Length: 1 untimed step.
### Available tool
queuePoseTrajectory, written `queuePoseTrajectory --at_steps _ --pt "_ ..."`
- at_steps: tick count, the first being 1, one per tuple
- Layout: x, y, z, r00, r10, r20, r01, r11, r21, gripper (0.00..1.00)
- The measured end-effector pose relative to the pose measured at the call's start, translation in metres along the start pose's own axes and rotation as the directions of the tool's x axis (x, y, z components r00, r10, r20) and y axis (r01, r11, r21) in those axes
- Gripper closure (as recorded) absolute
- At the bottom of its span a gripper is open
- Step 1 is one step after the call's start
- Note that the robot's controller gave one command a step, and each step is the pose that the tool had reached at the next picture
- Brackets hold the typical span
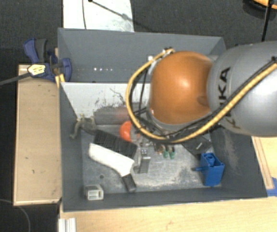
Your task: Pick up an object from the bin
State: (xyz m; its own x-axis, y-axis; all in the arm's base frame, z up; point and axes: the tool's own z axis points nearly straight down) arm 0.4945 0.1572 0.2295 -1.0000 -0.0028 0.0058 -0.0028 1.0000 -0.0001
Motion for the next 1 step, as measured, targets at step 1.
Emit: queuePoseTrajectory --at_steps 1 --pt "-0.0018 -0.0009 -0.0042 1.000 0.005 0.008 -0.005 1.000 -0.001 0.00"
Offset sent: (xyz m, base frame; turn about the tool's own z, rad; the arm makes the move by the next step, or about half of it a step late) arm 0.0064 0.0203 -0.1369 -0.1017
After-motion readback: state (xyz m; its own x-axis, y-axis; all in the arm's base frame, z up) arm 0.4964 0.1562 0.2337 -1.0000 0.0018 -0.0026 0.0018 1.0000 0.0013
